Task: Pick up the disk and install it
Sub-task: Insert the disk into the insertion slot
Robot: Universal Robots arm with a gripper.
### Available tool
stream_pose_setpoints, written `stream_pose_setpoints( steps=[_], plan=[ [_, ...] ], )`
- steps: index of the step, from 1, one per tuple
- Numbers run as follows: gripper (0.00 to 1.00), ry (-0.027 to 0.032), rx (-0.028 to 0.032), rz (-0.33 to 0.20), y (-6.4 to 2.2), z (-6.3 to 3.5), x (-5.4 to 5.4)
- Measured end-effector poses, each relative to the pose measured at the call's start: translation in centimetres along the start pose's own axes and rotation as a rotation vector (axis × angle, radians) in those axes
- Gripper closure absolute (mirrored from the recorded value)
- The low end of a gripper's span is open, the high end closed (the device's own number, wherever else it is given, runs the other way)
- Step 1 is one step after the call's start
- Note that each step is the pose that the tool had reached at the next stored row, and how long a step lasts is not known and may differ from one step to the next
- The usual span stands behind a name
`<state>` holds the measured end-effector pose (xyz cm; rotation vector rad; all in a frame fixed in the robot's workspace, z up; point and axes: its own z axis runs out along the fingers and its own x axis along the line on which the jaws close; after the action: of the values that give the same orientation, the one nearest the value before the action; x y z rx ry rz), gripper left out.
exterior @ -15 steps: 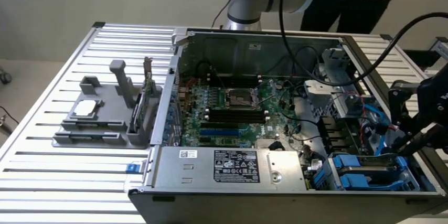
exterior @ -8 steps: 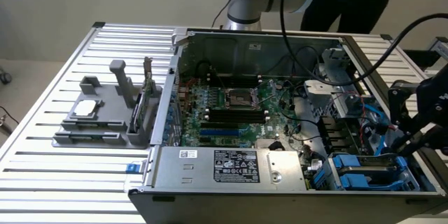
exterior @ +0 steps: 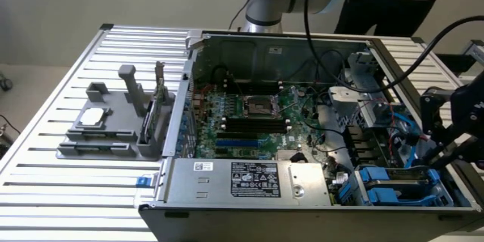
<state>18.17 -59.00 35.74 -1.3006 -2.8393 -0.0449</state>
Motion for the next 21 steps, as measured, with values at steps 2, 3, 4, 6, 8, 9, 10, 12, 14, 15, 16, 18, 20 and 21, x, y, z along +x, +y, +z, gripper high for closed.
stream_pose_setpoints(
  steps=[2,3,4,6,8,9,10,12,14,15,16,18,20,21],
  plan=[
    [0.78,0.001,0.0,0.002,0.06,0.0,-0.15],
    [0.78,0.0017,-0.0001,0.003,0.07,0.01,-0.21],
    [0.78,0.0031,-0.0006,0.005,0.06,0.02,-0.23],
    [0.78,0.0097,-0.0003,0.009,0.04,0.06,-0.27],
    [0.78,0.018,0.0016,0.012,0.01,0.11,-0.29],
    [0.78,0.021,0.0019,0.014,-0.01,0.12,-0.31],
    [0.78,0.0226,0.0016,0.015,0.0,0.13,-0.36],
    [0.78,0.0247,0.0009,0.017,0.04,0.14,-0.49],
    [0.78,0.027,-0.0003,0.019,0.08,0.16,-0.62],
    [0.78,0.0286,-0.001,0.02,0.08,0.17,-0.66],
    [0.78,0.0312,-0.0025,0.022,0.06,0.2,-0.68],
    [0.78,0.036,-0.0055,0.026,0.05,0.26,-0.72],
    [0.78,0.0405,-0.0084,0.03,0.04,0.32,-0.75],
    [0.78,0.0424,-0.0096,0.032,0.03,0.36,-0.78]
  ],
)
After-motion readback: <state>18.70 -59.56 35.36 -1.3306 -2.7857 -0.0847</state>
